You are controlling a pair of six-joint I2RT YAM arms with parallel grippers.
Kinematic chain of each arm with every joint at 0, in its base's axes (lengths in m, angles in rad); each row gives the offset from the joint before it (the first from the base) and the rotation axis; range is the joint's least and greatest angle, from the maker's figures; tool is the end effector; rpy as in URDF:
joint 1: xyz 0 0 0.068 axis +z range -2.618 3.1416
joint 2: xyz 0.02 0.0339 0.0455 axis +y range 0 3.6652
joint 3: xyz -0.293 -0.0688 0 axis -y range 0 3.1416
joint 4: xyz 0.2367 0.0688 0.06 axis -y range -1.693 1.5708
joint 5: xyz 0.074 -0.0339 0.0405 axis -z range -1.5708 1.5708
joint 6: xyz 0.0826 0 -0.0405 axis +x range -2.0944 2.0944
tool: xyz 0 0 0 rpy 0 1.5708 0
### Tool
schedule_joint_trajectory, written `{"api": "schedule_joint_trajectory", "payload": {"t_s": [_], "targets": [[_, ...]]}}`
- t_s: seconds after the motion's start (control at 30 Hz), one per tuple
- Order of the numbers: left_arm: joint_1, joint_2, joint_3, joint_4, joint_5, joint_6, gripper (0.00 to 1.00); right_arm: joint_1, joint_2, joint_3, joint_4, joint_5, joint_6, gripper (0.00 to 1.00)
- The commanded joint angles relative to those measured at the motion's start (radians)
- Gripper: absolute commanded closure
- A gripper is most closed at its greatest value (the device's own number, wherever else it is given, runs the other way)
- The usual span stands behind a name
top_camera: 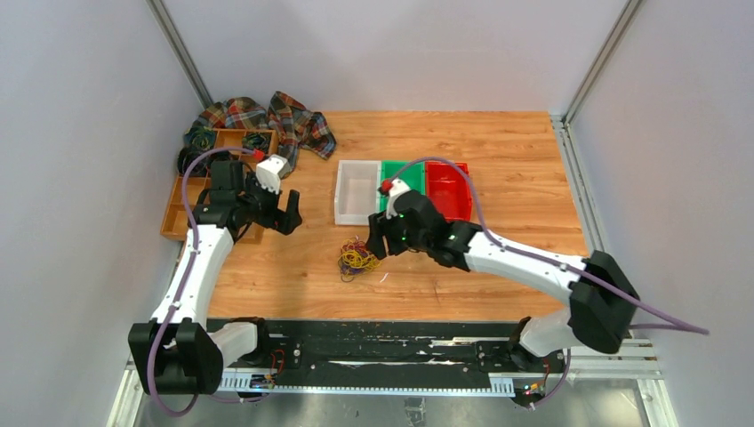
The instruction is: Untangle the cables
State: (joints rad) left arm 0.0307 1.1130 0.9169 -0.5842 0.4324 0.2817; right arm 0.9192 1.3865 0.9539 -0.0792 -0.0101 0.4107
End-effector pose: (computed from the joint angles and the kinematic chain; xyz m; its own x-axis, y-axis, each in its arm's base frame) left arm 0.2412 -0.0272 0.2842 -0.6004 0.2341 -0.7646 0.4546 0.8865 -0.0856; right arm 0.2073 0.2731 0.2801 -0.5919 -0.1177 -0.7974 -0.6153 0.7050 0.3526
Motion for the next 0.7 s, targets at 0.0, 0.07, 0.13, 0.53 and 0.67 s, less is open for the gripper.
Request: {"api": "schedule_joint_trajectory", "payload": {"t_s": [0.0,0.07,0.13,0.53,0.67], "targets": [[0.003,0.004,0.028,-0.132,0.083,0.032,0.02,0.056,0.105,0.079,0.027,-0.083,-0.015,0.44],[0.002,-0.006,0.025,-0.141,0.091,0.032,0.02,0.076,0.153,0.111,0.031,-0.099,-0.017,0.45],[0.002,-0.019,0.023,-0.146,0.101,0.029,0.02,0.088,0.186,0.124,0.038,-0.105,-0.016,0.47],[0.003,-0.038,0.028,-0.179,0.127,0.022,0.02,0.098,0.273,0.141,0.081,-0.071,-0.014,0.78],[0.003,-0.055,0.027,-0.186,0.124,0.030,0.02,0.098,0.265,0.143,0.080,-0.067,-0.013,0.91]]}}
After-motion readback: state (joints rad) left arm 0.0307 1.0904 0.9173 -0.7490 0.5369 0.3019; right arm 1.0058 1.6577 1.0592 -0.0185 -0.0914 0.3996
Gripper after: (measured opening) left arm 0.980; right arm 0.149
